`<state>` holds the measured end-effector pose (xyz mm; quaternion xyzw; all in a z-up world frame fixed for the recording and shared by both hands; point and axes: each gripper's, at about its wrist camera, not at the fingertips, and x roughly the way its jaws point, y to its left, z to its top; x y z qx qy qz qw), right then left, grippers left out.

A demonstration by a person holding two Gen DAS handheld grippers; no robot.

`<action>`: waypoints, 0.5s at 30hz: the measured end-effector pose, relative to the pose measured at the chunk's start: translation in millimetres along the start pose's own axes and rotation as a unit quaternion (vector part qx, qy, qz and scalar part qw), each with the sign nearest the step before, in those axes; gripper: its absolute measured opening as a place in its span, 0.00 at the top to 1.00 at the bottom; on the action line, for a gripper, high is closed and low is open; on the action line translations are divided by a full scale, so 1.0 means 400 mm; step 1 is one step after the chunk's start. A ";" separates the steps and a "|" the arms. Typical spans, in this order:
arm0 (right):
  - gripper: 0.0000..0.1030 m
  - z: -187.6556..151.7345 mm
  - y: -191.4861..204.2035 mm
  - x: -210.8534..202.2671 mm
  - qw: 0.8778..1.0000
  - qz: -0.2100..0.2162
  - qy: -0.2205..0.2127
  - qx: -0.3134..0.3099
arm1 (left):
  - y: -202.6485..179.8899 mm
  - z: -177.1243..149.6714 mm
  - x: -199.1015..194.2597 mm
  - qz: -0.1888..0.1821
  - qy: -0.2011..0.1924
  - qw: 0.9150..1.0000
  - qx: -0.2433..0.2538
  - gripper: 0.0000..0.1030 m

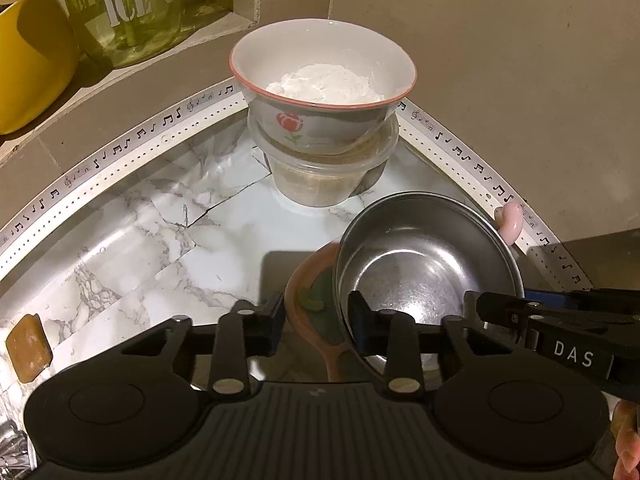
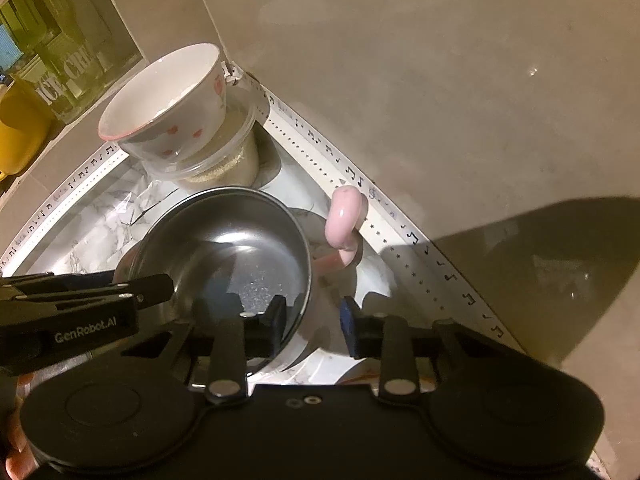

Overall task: Organize plates and bowls
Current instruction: 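Lift the pink-handled pot with both grippers and carry it over the steel bowl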

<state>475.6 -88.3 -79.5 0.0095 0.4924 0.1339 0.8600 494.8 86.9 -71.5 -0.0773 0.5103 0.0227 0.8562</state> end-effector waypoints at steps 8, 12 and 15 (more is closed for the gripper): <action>0.88 0.000 0.024 -0.003 1.000 -0.010 -0.005 -0.014 | -0.010 -0.004 -0.012 0.011 -0.004 1.000 0.004 0.70; 0.88 -0.006 0.022 -0.005 1.000 -0.002 -0.007 -0.012 | -0.015 -0.006 -0.029 0.013 -0.009 1.000 0.006 0.70; 0.89 -0.007 0.024 -0.020 1.000 -0.002 -0.017 -0.013 | -0.020 -0.007 -0.045 0.018 -0.008 1.000 0.007 0.70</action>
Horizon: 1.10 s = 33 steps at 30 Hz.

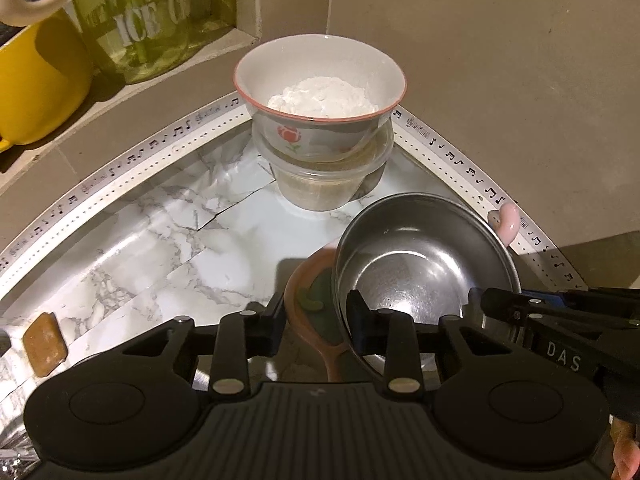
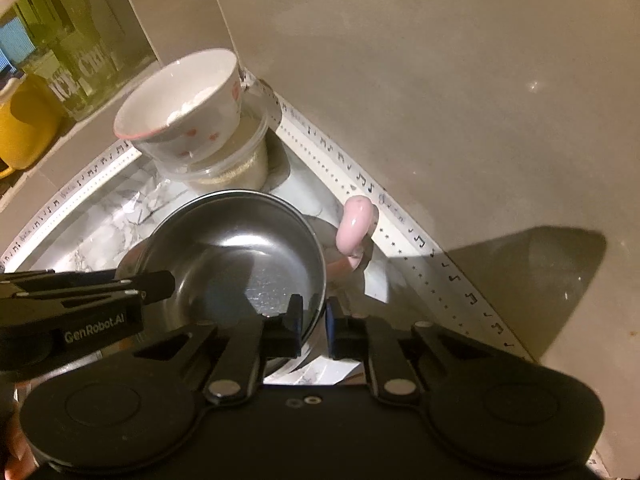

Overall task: Organize plates and bowls
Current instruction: 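Lift the pink-handled pot with both grippers and carry it over the steel bowl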

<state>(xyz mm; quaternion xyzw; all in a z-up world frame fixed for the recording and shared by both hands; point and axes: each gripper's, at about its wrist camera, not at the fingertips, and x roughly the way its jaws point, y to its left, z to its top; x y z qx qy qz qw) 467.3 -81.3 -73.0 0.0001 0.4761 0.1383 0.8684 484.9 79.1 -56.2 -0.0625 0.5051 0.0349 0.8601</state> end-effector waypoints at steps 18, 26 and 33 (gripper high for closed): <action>0.89 -0.023 0.119 -0.163 0.998 0.028 -0.017 -0.052 | 0.087 -0.078 -0.231 0.027 -0.026 0.999 -0.016 0.70; 0.89 -0.067 0.220 -0.204 0.994 0.055 -0.012 -0.094 | 0.170 -0.160 -0.299 0.052 -0.026 0.998 -0.032 0.70; 0.89 -0.102 0.306 -0.199 0.990 0.066 0.001 -0.125 | 0.231 -0.239 -0.302 0.064 -0.012 0.996 -0.055 0.70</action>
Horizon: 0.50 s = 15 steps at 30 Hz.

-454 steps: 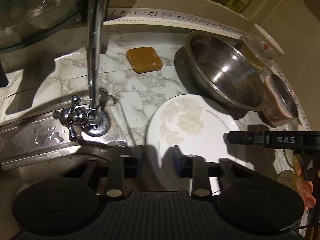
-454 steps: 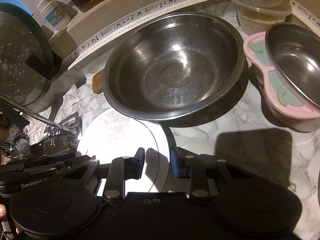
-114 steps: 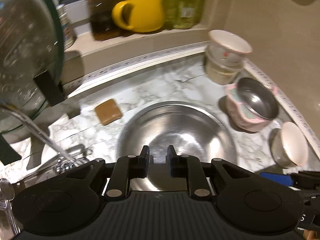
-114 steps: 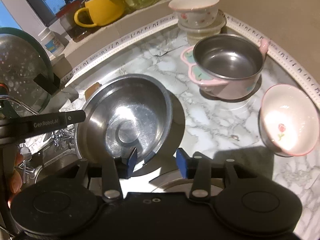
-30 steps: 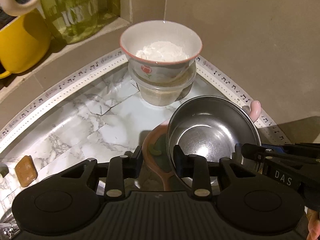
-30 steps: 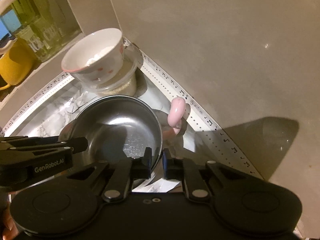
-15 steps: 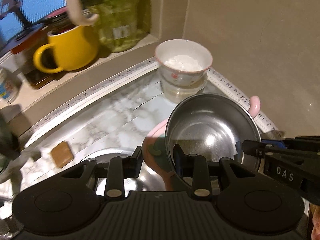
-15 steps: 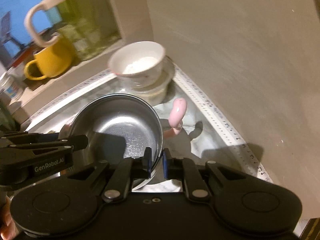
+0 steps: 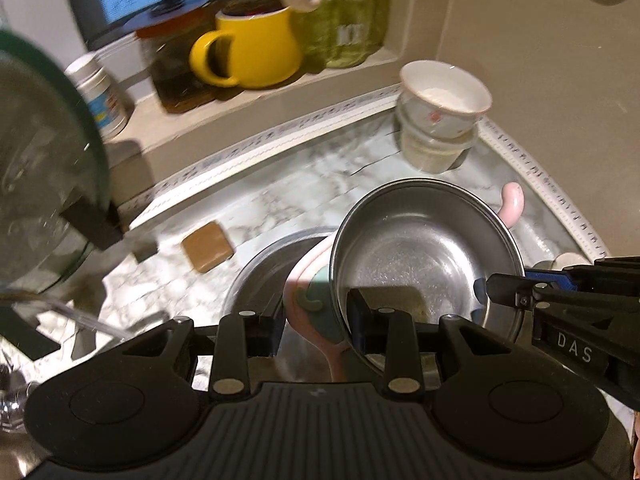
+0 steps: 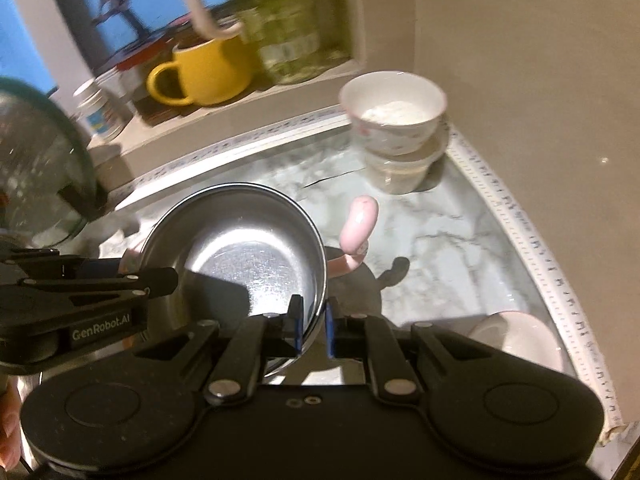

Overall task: Organize plates and bowls
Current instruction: 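Lift the pink-handled pot with both grippers and carry it over the steel bowl, then lower the pot into the steel bowl and open both grippers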

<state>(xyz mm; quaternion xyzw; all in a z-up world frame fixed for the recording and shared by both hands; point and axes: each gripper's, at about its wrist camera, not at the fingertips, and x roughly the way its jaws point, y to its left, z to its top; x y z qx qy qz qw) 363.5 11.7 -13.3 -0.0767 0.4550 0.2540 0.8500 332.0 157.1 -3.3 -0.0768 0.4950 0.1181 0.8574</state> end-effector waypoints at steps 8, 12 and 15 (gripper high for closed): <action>0.89 -0.019 0.075 0.051 1.000 0.004 0.021 -0.019 | 0.067 -0.042 0.050 0.014 0.026 0.999 -0.021 0.70; 0.89 -0.028 0.107 0.085 0.999 -0.001 0.036 -0.035 | 0.088 -0.054 0.079 0.021 0.035 0.999 -0.024 0.70; 0.89 -0.035 0.119 0.109 0.998 0.000 0.047 -0.039 | 0.093 -0.063 0.096 0.025 0.040 0.999 -0.020 0.70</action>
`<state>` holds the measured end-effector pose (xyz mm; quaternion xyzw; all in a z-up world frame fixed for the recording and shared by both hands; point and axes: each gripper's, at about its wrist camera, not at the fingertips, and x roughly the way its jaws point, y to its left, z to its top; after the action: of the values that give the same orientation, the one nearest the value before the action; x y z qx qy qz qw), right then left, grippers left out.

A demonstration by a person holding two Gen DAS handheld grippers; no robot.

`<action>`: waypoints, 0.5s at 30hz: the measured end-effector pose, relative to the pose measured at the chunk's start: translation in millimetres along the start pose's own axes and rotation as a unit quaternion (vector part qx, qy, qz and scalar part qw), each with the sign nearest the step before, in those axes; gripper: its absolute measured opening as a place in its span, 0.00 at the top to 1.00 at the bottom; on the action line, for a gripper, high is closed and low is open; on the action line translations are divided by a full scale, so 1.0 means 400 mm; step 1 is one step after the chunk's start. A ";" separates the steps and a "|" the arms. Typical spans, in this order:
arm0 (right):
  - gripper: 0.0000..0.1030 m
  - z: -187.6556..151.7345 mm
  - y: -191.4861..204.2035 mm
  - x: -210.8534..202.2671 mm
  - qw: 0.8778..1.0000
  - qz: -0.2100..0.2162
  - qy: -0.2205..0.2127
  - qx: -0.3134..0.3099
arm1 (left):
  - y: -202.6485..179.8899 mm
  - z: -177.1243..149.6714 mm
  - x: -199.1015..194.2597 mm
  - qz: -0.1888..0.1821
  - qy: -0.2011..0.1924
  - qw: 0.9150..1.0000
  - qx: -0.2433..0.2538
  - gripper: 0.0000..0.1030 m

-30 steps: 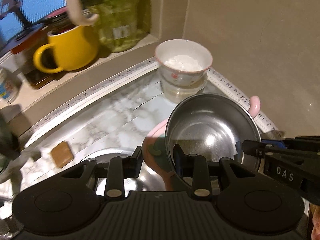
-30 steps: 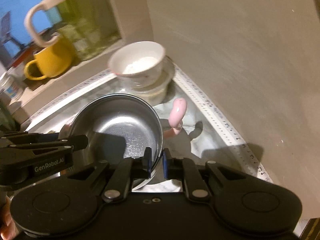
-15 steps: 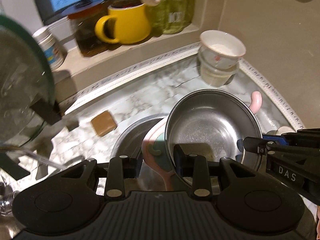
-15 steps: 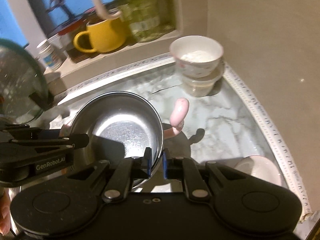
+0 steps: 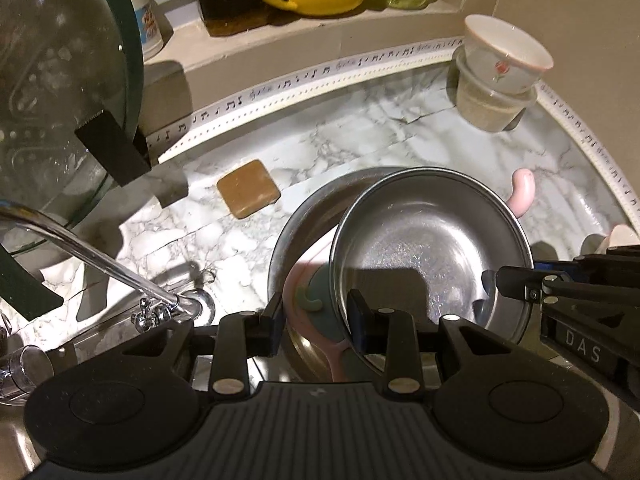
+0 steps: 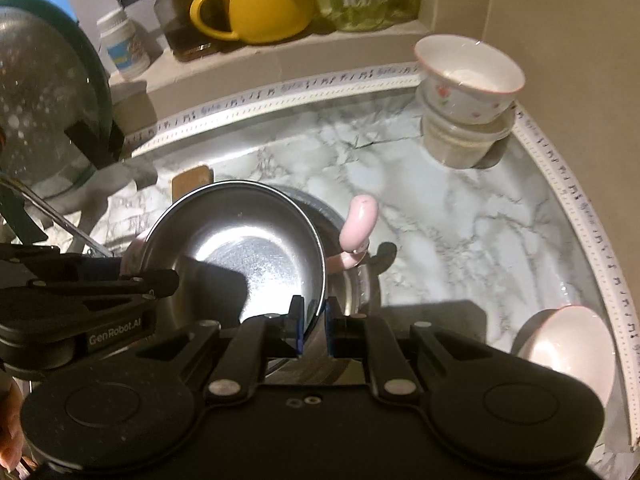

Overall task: Organize plates and bowls
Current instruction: 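Lower the pot into the steel bowl and open both grippers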

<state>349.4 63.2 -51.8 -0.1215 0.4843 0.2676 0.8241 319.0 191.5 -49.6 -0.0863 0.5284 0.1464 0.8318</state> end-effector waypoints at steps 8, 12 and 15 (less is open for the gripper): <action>0.89 -0.001 0.013 0.029 1.000 0.000 0.017 -0.010 | 0.006 -0.001 0.032 0.002 0.011 1.000 0.006 0.70; 0.89 -0.004 0.012 0.043 1.000 0.003 0.027 -0.013 | 0.004 -0.001 0.038 0.006 0.012 1.000 0.016 0.70; 0.89 -0.009 0.014 0.047 0.999 0.004 0.028 -0.016 | -0.001 -0.001 0.041 0.011 0.012 1.000 0.023 0.70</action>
<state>350.7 72.3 -69.5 -0.1403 0.5037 0.2748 0.8069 325.1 193.6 -64.5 -0.0630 0.5423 0.1426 0.8256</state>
